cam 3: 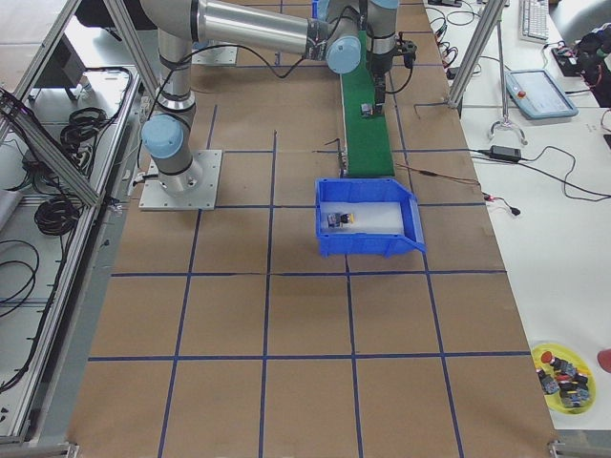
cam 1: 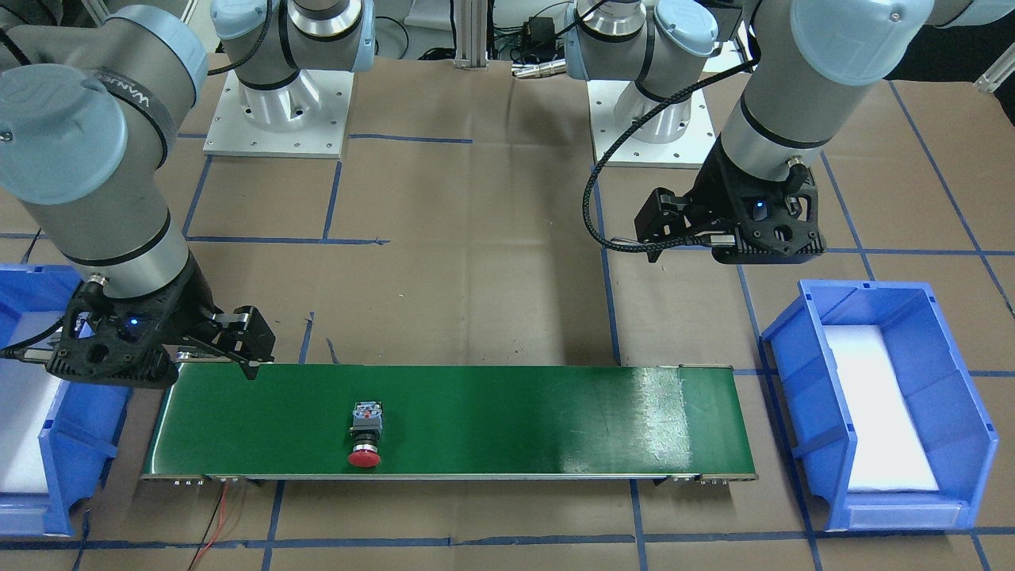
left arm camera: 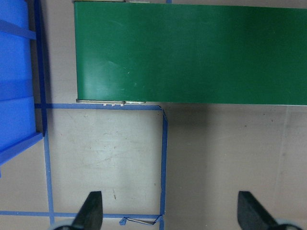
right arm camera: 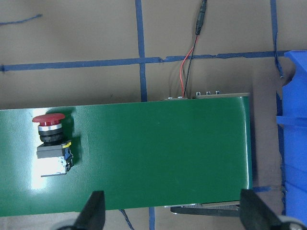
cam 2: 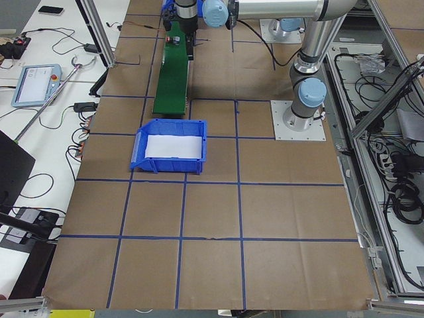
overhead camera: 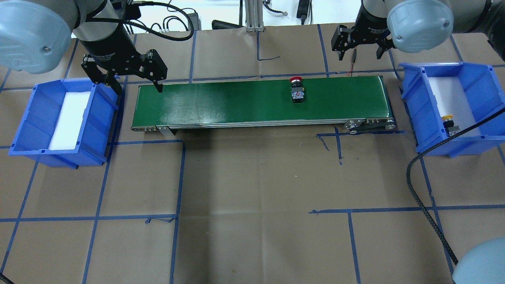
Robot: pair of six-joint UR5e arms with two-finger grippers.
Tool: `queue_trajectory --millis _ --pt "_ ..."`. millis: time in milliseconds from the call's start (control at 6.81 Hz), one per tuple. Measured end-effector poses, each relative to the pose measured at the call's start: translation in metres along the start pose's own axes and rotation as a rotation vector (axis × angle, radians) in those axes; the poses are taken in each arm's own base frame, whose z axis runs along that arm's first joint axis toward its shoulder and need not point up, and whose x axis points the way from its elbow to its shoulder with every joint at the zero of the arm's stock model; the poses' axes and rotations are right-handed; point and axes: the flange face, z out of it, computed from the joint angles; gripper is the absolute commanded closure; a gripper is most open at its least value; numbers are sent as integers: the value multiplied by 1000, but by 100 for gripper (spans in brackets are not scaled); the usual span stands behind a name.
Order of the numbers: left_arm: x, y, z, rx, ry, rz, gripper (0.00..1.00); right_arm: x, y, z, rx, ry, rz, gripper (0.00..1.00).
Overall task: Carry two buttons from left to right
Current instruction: 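Release the yellow button and raise the right gripper back toward the conveyor, then lower the right gripper onto the red button on the conveyor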
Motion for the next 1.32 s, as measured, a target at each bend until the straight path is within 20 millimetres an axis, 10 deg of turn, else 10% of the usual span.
queue_trajectory --millis 882,1322 --pt "0 0 -1 3 0 0 0 -2 10 26 -54 -9 2 1" --pt "0 0 -1 3 0 0 0 -11 -3 73 -102 -71 5 1"
